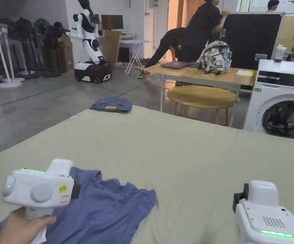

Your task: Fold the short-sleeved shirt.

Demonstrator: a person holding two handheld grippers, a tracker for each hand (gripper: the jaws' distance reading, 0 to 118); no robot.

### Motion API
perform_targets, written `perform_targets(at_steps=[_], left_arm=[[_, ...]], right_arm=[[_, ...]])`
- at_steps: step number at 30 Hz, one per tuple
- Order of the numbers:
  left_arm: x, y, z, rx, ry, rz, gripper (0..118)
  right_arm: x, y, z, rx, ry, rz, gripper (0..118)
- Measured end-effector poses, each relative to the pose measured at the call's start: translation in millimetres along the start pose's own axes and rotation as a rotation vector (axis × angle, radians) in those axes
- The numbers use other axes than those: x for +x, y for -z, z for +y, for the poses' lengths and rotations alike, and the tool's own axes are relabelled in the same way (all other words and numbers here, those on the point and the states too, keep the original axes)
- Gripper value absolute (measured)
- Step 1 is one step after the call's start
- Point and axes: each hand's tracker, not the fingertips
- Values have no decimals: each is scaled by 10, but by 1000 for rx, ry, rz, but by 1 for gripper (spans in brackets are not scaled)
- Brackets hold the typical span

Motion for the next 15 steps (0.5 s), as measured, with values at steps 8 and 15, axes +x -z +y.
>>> perform_targets(at_steps=[8, 15], left_arm=[[-193, 706, -148, -234, 10, -96, 9], [-136, 1095, -258, -319, 14, -56, 61]], right_arm=[[-88, 129, -187, -49, -19, 25, 0], [-79, 166, -271, -77, -52, 7, 0]])
